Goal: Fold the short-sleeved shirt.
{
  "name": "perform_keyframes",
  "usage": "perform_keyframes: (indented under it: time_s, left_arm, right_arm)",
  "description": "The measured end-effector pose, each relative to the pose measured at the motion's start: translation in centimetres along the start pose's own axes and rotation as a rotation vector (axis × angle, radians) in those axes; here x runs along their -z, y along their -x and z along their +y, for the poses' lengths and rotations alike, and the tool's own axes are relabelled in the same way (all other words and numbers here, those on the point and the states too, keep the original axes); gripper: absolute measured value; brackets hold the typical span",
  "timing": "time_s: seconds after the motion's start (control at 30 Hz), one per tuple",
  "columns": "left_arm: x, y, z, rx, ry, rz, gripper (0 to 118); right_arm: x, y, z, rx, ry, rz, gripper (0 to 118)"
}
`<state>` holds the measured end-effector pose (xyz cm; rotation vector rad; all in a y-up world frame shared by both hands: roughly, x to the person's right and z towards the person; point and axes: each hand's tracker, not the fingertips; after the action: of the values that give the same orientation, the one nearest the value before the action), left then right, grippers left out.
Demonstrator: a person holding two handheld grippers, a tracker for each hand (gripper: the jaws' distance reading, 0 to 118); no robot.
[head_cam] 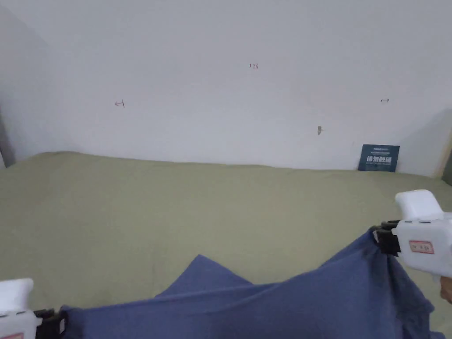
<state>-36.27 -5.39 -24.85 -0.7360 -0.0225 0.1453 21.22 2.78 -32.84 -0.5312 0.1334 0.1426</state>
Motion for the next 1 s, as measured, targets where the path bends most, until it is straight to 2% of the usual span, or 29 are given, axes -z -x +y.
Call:
perform_keyframes:
  time_s: [0.13,0.2,0.4,0.5,0.7,0.83,1.0]
  left_arm:
    - [-3.8,-1.9,6.3,-0.022,-0.116,-0.046,0]
    - [-5.5,-3.2,9.7,0.019,-0.159,-0.042,0]
    - [-9.3,-7.3,19.8,0.099,-0.250,-0.019,0]
    - [-10.4,-8.9,23.3,0.104,-0.248,-0.016,0]
    - [-11.1,-11.2,28.2,0.173,-0.303,0.074,0]
    - [-10.1,-10.8,31.0,0.086,-0.338,0.071,0]
    - [-7.8,-11.4,34.7,0.075,-0.356,0.104,0]
  right_arm:
    - [-8.1,-1.2,4.2,0.014,-0.142,-0.057,0]
    - [-11.4,-2.1,6.1,0.016,-0.189,-0.090,0]
    - [-17.5,-5.3,11.2,0.083,-0.281,-0.157,0]
    - [-18.3,-6.3,13.1,0.117,-0.312,-0.176,0]
    - [-16.2,-7.1,16.8,0.131,-0.329,-0.198,0]
    - [-14.0,-7.3,19.9,0.140,-0.343,-0.213,0]
    - [-10.2,-7.9,24.2,0.136,-0.342,-0.248,0]
